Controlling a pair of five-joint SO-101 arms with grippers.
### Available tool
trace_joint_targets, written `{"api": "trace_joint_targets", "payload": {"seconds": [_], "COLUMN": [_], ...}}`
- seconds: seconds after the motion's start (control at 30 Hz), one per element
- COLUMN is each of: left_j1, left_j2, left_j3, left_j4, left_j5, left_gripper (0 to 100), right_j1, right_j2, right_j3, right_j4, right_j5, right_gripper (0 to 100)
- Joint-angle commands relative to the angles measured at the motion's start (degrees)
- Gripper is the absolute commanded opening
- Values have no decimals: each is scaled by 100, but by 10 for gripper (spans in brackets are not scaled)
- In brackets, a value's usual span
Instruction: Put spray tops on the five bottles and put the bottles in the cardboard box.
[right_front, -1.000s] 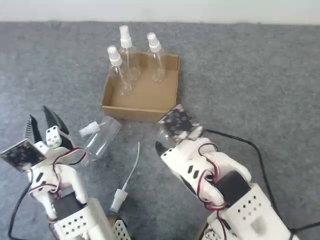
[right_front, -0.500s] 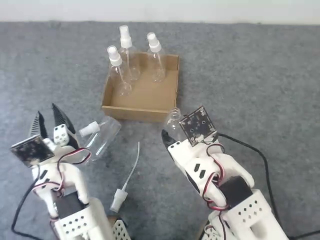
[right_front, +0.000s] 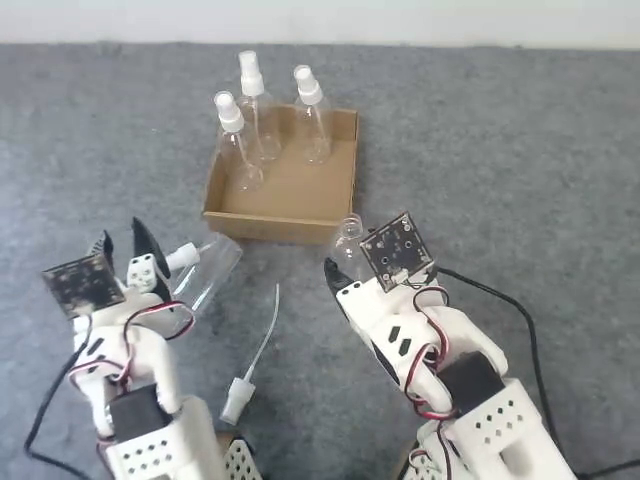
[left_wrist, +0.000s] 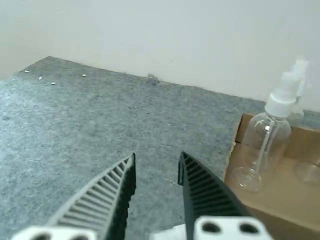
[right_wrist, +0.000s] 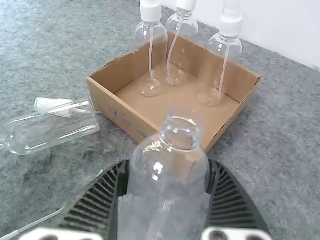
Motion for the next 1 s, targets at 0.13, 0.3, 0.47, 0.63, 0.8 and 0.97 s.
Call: {"api": "trace_joint_targets", "payload": {"seconds": [0.13,0.3,0.47,0.63,0.8,0.97], "left_j1": [255,413,633,642,659,659], "left_j2": [9,18,18,18,26,26], "left_j3": [-505,-514,-664,-673,-910,-971], "left_j4": [396,466,765,765,1099,1169], "left_j5": [-387,-598,-703,-703,-826,-879], "left_gripper": [135,135,135,135,135,135], "right_j1": [92,92,92,92,92,92], "right_j2": [-110,-136,-154,-145,-136,-136], "right_j3": [18,343,431,440,440,457], "right_j4": [-154,-629,-760,-778,-778,-778], "right_j5": [-26,-26,-18,-18,-18,-18], "right_gripper": [101,101,101,101,101,101]}}
